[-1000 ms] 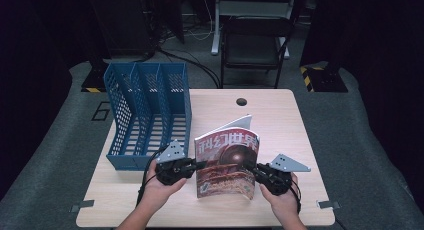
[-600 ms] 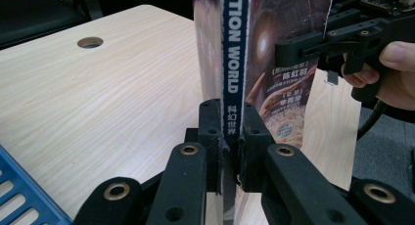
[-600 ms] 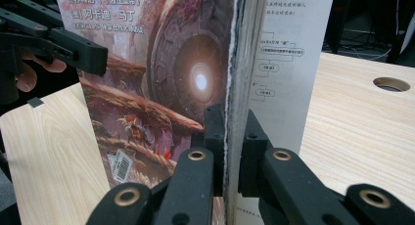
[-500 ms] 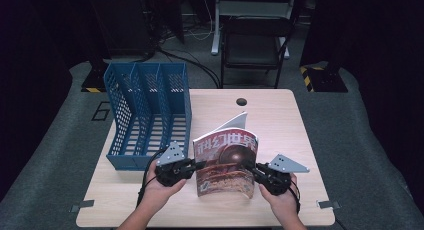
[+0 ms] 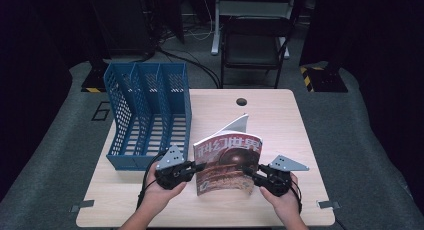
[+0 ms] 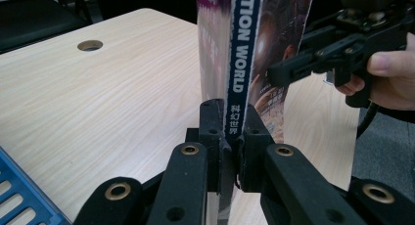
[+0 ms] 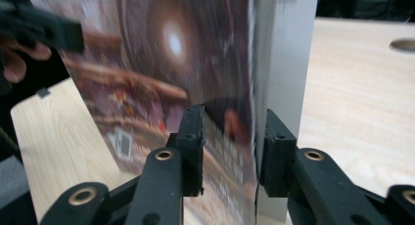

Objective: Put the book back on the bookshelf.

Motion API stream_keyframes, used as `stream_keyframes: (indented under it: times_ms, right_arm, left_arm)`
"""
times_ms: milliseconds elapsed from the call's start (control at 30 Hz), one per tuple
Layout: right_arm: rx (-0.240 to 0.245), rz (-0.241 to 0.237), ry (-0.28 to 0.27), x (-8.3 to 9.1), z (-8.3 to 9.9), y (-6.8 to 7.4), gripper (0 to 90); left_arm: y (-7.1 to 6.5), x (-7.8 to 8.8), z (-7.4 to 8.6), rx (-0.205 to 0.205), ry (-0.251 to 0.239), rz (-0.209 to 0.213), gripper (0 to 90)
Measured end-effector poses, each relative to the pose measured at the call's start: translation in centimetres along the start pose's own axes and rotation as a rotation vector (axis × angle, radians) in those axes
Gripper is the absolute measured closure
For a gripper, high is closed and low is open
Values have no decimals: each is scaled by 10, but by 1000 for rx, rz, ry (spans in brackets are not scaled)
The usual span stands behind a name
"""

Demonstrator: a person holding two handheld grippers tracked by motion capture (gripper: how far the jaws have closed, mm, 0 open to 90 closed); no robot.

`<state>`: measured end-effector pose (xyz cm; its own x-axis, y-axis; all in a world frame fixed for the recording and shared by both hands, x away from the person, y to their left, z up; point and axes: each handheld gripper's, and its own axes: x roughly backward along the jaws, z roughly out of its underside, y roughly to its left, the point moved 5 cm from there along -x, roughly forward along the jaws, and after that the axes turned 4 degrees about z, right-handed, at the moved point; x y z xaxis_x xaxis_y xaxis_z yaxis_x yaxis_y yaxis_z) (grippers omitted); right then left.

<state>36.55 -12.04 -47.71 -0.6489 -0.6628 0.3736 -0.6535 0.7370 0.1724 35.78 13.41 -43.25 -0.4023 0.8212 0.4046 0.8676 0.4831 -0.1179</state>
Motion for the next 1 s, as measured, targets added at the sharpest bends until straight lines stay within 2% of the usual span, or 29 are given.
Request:
stream_keyframes:
  times_ms: [167,267,367,533,667,833,1000]
  right_arm:
    - [-6,-13,70,-7,12,-4,659]
    - [-4,-15,113,-10,20,-7,663]
    - [-21,-19,144,-13,26,-8,672]
    - [-35,-32,150,-14,28,-11,709]
    - [-20,-47,155,-13,28,-9,808]
    - [21,-16,149,-14,26,-6,857]
    - [29,17,133,-21,23,-6,863]
  left_arm:
    - [0,1,1,12,-1,9,837]
    - [1,1,1,0,3,7,837]
    - [0,1,1,-4,3,6,837]
    - [-1,2,1,1,7,8,838]
    - [-2,2,1,-15,6,2,837]
    - [-7,3,-1,-7,15,24,837]
    - [-9,3,-3,-33,19,24,837]
